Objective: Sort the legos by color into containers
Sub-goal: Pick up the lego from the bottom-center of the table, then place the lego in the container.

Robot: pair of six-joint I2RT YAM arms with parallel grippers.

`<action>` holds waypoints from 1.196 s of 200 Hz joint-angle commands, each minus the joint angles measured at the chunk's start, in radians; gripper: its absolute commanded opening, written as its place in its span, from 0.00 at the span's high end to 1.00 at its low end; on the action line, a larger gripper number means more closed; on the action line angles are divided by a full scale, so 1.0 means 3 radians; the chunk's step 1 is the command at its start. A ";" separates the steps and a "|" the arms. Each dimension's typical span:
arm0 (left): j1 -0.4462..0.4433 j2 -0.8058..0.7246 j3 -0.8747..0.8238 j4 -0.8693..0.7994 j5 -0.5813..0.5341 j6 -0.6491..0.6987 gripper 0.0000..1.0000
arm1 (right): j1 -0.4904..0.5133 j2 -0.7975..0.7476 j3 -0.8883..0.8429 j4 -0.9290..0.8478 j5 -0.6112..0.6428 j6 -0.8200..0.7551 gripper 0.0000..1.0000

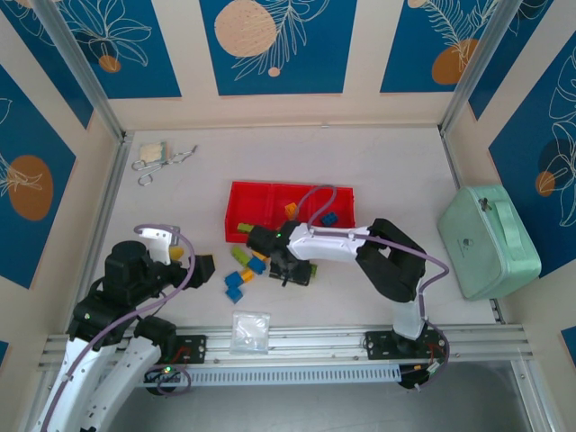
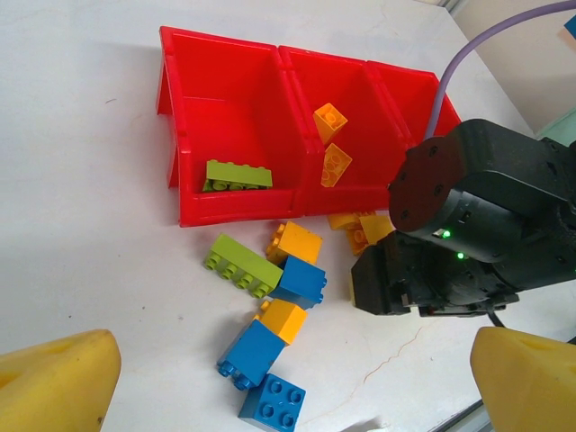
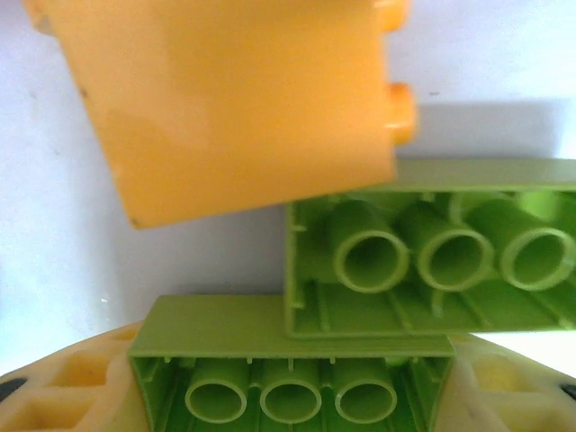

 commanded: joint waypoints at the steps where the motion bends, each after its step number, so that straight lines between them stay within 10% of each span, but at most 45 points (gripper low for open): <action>1: -0.0034 -0.0050 -0.0019 0.0082 0.0002 0.0084 0.01 | 0.0080 -0.0306 0.0244 -0.0340 0.0276 -0.0257 0.53; 52: -0.0034 -0.0050 -0.0019 0.0082 -0.0021 0.0078 0.01 | -0.0111 -0.0576 0.0688 0.0276 0.0389 -0.0926 0.59; 155: -0.0031 -0.0050 -0.0015 0.0067 -0.0095 0.0071 0.01 | -0.0613 0.0777 0.2056 0.0732 -0.0250 -0.1371 0.61; 239: -0.0028 -0.0018 -0.0018 0.0071 -0.0090 0.0074 0.01 | -0.0607 0.0736 0.1997 0.1022 -0.0375 -0.1427 0.23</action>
